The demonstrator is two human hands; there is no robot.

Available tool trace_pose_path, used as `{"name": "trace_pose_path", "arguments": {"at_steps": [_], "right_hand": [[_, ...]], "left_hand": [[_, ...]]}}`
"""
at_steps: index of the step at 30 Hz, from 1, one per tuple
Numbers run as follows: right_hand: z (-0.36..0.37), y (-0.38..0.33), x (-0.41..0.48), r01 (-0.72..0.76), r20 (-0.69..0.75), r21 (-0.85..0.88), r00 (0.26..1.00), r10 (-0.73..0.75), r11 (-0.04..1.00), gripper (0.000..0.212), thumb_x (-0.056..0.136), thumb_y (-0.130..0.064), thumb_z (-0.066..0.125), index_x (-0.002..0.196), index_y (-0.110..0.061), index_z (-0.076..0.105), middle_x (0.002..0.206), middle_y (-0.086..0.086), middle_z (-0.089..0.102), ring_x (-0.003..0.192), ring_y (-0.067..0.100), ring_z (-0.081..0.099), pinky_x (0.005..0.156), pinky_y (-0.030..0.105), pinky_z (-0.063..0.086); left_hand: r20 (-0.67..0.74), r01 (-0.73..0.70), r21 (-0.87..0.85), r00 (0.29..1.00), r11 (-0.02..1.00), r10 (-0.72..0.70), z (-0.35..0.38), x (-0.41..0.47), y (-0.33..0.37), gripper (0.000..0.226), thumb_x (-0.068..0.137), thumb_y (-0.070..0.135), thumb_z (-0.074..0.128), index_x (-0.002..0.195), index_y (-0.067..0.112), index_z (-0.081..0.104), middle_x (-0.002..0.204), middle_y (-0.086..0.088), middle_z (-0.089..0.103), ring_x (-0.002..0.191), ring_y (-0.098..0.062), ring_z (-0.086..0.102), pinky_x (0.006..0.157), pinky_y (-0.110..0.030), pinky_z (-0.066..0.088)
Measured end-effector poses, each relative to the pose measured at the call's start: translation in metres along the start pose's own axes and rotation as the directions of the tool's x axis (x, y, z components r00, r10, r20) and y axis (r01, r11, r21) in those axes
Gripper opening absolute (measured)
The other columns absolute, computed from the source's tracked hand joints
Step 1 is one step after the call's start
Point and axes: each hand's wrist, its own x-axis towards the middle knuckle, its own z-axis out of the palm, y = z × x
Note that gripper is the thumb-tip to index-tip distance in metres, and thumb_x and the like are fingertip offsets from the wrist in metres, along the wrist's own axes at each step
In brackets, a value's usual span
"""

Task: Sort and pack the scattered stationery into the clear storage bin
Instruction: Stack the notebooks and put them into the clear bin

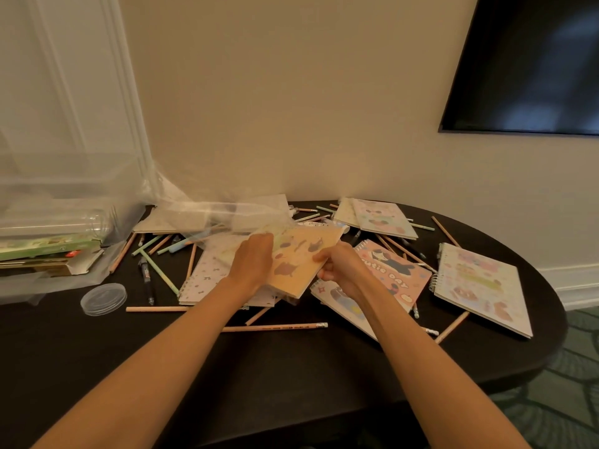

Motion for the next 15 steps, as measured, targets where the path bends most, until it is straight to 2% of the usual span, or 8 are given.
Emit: {"name": "trace_pose_path", "arguments": {"at_steps": [4,7,9,10,13,15], "right_hand": [[0.001,0.0,0.0,-0.022,-0.013,0.188,1.0,0.025,0.982,0.037,0.088,0.011,0.046,0.123,-0.002,0.05,0.086,0.011,0.059,0.064,0.017,0.056,0.037,0.016,0.045],[0.007,-0.006,0.002,-0.062,-0.019,0.287,0.997,0.07,0.956,0.036,0.089,0.013,0.045,0.123,0.003,0.047,0.087,0.012,0.057,0.071,0.02,0.057,0.042,0.019,0.051],[0.01,-0.012,0.003,-0.086,-0.016,0.326,0.995,0.097,0.941,0.03,0.09,0.014,0.041,0.118,0.004,0.047,0.086,0.014,0.054,0.071,0.022,0.055,0.041,0.02,0.051],[0.011,-0.014,0.004,-0.105,0.002,0.37,0.994,0.113,0.923,0.026,0.091,0.014,0.038,0.114,0.003,0.046,0.085,0.015,0.053,0.072,0.024,0.053,0.04,0.019,0.051],[0.013,-0.012,0.004,-0.174,0.081,0.516,0.985,0.154,0.839,0.022,0.094,0.014,0.031,0.106,0.001,0.044,0.086,0.016,0.05,0.072,0.024,0.049,0.038,0.018,0.049],[0.017,-0.012,0.002,-0.177,0.096,0.54,0.984,0.149,0.823,0.025,0.094,0.014,0.028,0.09,0.001,0.049,0.08,0.015,0.047,0.068,0.02,0.046,0.04,0.017,0.049]], "left_hand": [[-0.097,-0.097,-0.063,0.991,0.993,0.091,-0.009,-0.002,0.005,0.015,0.096,0.008,0.04,0.095,0.007,0.055,0.1,-0.013,0.061,0.083,-0.025,0.056,0.061,-0.027,0.031],[-0.099,-0.178,-0.056,0.98,0.982,0.172,-0.016,-0.002,0.016,0.018,0.095,0.003,0.04,0.09,0.009,0.056,0.095,-0.013,0.061,0.09,-0.029,0.056,0.064,-0.026,0.027],[-0.111,-0.217,-0.117,0.973,0.969,0.204,-0.019,-0.001,0.021,0.021,0.094,0.0,0.039,0.079,0.011,0.048,0.081,-0.013,0.056,0.083,-0.033,0.056,0.063,-0.03,0.03],[-0.12,-0.238,-0.154,0.968,0.959,0.221,-0.019,0.0,0.022,0.019,0.094,0.0,0.041,0.079,0.007,0.05,0.079,-0.012,0.056,0.081,-0.034,0.057,0.063,-0.033,0.033],[-0.098,-0.335,-0.235,0.942,0.913,0.32,-0.021,0.001,0.026,0.018,0.091,-0.003,0.048,0.097,-0.001,0.065,0.09,-0.016,0.068,0.084,-0.033,0.061,0.073,-0.04,0.047],[-0.098,-0.422,-0.3,0.906,0.856,0.412,-0.027,-0.003,0.03,0.02,0.09,-0.005,0.049,0.098,-0.004,0.067,0.088,-0.019,0.069,0.08,-0.032,0.062,0.074,-0.043,0.049]]}}
